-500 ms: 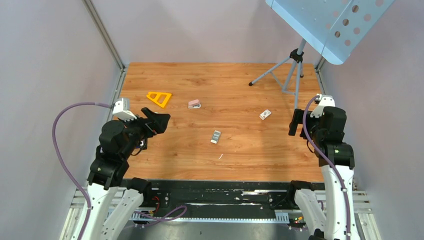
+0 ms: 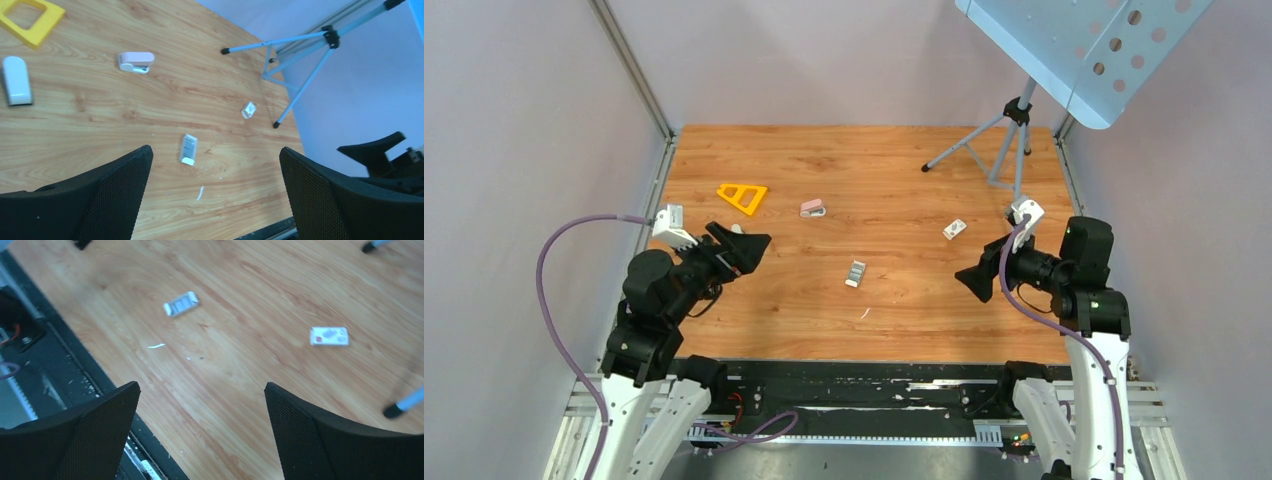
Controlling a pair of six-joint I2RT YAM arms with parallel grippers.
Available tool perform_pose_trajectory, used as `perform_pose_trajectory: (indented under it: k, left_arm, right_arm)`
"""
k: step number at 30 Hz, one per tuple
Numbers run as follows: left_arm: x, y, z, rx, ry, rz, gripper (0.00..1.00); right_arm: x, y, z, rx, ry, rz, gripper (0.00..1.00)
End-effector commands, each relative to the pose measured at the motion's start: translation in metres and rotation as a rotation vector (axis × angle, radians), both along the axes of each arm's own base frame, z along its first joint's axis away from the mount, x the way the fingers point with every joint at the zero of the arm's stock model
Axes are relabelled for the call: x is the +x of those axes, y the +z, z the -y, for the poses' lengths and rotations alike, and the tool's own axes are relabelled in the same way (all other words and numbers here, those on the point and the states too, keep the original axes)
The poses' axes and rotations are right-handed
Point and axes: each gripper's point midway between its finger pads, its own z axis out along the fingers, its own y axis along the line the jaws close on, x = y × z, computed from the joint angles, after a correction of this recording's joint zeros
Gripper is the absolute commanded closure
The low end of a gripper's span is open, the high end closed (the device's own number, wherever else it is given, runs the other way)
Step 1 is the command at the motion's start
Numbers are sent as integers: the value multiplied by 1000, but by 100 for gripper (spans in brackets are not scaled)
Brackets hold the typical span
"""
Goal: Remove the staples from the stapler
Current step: Pick up the stapler from the center of the board.
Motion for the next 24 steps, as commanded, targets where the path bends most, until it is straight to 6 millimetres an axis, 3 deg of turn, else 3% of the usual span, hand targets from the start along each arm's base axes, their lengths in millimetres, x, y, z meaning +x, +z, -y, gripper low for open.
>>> perform_pose_trajectory:
  k: [1, 5, 8, 11, 18, 24]
  left_arm:
    - [-2, 13, 16, -187, -45, 29, 0]
    - [-3, 22, 14, -310, -14, 45, 0]
    - [-5, 25, 9, -295, 8, 56, 0]
    - [-4, 16, 10, -202, -13, 27, 0]
    - [-2, -1, 33, 47, -231, 33, 0]
    - [8, -28, 20, 280, -224, -125, 0]
  right_arm:
    - [-28, 9, -35, 100, 293, 69, 0]
    - [-32, 8, -40, 121, 337, 74, 0]
    - [-34, 7, -43, 137, 361, 83, 0]
    - [-37, 6, -48, 176, 400, 87, 0]
    - [-23, 1, -45, 199, 350, 46, 0]
    - [-7, -8, -37, 168, 261, 17, 0]
